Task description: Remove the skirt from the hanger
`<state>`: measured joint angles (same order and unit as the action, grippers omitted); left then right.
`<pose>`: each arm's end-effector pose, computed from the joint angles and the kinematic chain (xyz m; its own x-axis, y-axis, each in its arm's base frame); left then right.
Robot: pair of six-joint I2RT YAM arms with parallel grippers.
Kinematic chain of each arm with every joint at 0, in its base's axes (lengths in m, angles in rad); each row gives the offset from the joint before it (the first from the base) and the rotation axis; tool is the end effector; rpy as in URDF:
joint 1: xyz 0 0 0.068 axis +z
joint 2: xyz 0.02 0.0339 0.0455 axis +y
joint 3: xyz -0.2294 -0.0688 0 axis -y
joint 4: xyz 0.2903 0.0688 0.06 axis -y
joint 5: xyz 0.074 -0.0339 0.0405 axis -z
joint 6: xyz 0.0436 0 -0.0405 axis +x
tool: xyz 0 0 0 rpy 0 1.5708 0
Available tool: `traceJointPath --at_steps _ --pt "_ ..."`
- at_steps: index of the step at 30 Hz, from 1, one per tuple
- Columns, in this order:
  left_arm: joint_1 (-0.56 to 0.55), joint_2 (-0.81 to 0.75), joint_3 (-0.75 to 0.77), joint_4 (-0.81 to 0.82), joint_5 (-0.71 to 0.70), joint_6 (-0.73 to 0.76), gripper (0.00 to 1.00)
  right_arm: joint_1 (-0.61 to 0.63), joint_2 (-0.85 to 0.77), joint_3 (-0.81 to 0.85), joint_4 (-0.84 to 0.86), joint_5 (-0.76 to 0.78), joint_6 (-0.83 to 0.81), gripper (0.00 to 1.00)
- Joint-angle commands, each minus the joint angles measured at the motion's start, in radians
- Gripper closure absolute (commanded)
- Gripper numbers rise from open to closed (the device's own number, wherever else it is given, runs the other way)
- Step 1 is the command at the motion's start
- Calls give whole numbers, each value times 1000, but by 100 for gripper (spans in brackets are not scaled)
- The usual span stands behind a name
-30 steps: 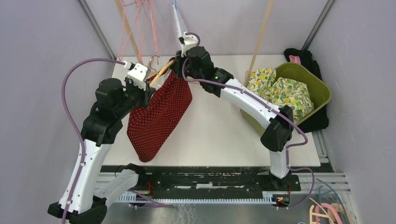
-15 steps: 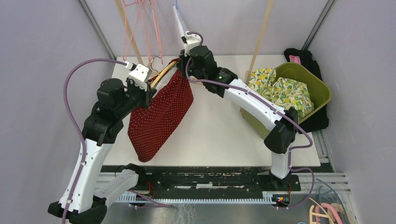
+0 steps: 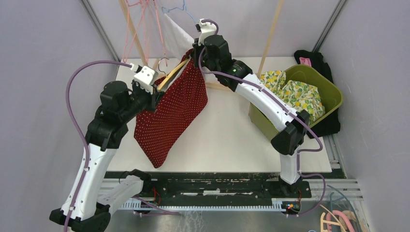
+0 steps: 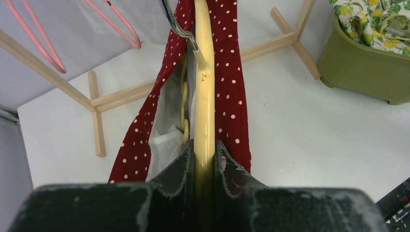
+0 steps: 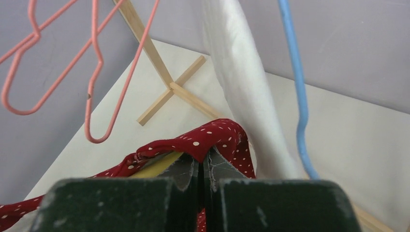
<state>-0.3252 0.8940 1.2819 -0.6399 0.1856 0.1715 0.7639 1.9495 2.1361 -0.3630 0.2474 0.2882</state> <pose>0.2206 -0.0829 0.4285 -0.1503 0.2277 -0.9621 0.5166 0.8478 0.1199 0.3637 0.3336 0.4191 -0.2626 0.1300 -0.9561 -0.4401 0.8657 0.2386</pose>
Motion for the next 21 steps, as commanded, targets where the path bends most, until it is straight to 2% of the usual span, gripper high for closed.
traceJointPath --at_steps 1,5,11,21 --pt "-1 -56 53 -69 -19 13 97 -79 29 56 48 40 10 99" --pt "-2 -90 71 -90 -41 7 97 -114 68 64 35 27 12 99" --pt "-2 -88 194 -118 47 -13 97 -134 118 89 20 -10 15 99" --pt "-1 -42 314 -101 72 -29 97 -150 139 82 31 -62 37 99"
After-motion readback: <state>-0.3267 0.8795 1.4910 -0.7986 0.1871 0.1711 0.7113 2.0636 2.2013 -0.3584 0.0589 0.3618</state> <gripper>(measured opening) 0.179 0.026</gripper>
